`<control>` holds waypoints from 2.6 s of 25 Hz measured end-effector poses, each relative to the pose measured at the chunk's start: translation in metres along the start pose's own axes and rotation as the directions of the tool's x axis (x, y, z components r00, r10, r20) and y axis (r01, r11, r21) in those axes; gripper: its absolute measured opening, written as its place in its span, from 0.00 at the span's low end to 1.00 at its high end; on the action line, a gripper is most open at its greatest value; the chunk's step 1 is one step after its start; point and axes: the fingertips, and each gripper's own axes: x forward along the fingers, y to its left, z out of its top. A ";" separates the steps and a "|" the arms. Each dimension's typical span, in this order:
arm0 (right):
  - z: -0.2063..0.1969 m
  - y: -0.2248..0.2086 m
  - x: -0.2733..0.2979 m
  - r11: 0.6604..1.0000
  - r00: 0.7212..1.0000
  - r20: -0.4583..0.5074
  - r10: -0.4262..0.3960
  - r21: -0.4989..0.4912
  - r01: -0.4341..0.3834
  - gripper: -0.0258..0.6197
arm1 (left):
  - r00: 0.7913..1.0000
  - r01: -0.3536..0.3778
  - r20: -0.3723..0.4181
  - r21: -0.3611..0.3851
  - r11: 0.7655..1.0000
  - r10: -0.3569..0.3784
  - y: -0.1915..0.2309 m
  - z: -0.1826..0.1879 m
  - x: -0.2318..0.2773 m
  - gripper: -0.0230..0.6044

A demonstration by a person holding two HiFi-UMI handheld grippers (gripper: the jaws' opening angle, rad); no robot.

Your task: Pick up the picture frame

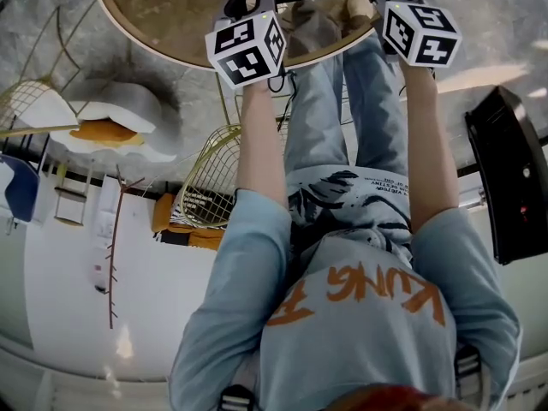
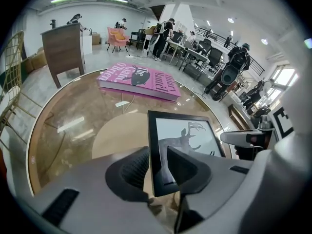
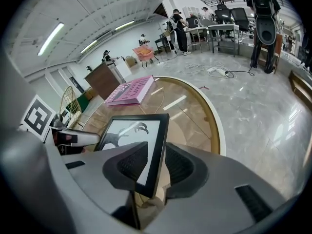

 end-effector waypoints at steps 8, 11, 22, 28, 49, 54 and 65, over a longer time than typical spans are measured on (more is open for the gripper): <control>-0.005 -0.005 0.013 1.000 1.000 -0.024 0.011 0.021 -0.011 0.21 | 0.999 0.018 -0.033 -0.025 1.000 -0.019 0.001 -0.003 0.015 0.24; -0.008 -0.008 0.015 0.999 1.000 -0.027 0.009 0.032 -0.008 0.21 | 0.999 0.034 -0.029 -0.023 0.999 -0.035 -0.004 -0.001 0.016 0.22; -0.001 -0.008 0.017 0.995 0.998 -0.051 -0.035 0.089 0.040 0.18 | 0.999 0.028 -0.031 -0.029 0.999 -0.029 -0.002 0.001 0.017 0.20; 0.006 -0.018 0.001 0.996 0.997 -0.043 -0.068 0.055 0.070 0.16 | 1.000 0.014 -0.001 -0.024 1.000 -0.014 -0.018 0.005 0.007 0.18; 0.062 -0.016 -0.139 0.996 0.989 0.143 0.045 -0.083 -0.033 0.15 | 0.962 -0.006 0.272 -0.078 0.997 0.027 -0.115 0.034 -0.118 0.17; 0.076 -0.007 -0.191 0.991 0.984 0.167 0.058 -0.131 -0.036 0.15 | 0.948 -0.019 0.315 -0.083 0.996 0.045 -0.141 0.043 -0.162 0.16; 0.136 0.031 -0.295 0.974 0.938 0.331 0.107 -0.226 -0.032 0.14 | 0.877 -0.073 0.474 -0.037 0.997 0.082 -0.184 0.089 -0.271 0.16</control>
